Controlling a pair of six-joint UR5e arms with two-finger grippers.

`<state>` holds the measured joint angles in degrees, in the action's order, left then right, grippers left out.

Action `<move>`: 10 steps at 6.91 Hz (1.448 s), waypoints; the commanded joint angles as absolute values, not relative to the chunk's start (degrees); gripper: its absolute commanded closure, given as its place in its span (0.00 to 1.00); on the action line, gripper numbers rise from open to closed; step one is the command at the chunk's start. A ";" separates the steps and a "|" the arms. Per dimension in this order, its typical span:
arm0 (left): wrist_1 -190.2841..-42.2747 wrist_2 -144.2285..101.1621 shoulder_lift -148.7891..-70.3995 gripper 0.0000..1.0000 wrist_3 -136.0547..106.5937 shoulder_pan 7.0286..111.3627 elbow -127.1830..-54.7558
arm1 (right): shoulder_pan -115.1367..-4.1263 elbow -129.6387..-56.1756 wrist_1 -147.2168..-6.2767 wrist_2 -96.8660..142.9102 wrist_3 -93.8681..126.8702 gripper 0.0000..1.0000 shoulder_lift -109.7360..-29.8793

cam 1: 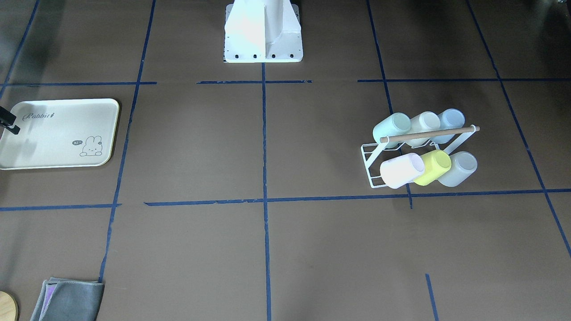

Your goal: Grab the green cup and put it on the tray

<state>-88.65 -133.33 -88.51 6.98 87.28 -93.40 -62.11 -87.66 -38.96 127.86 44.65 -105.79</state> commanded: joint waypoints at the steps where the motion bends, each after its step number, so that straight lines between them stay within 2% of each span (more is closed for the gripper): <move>1: -88.68 -133.33 -88.68 0.00 6.94 87.28 -93.95 | -61.96 -87.28 -39.11 128.14 44.65 0.10 -105.91; 4: -88.68 -133.33 -88.68 0.00 7.03 87.28 -94.22 | -61.96 -85.52 -38.94 128.41 44.56 0.36 -106.17; 6: -88.68 -133.33 -88.77 0.00 7.12 87.28 -94.13 | -61.88 -85.61 -38.94 128.67 44.65 0.58 -106.17; 7: -88.68 -133.33 -88.77 0.00 7.12 87.28 -94.04 | -61.88 -85.61 -38.94 128.76 44.56 0.64 -106.17; 9: -88.59 -133.24 -89.21 0.00 7.12 87.28 -93.87 | -61.87 -85.78 -38.94 128.76 44.56 0.95 -106.17; 10: -88.59 -133.24 -89.30 0.00 7.12 87.28 -93.78 | -61.87 -85.78 -38.85 128.67 44.65 1.00 -106.17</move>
<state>-88.60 -133.27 -89.11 7.12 87.27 -93.88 -61.88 -85.76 -38.89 128.75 44.59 -106.17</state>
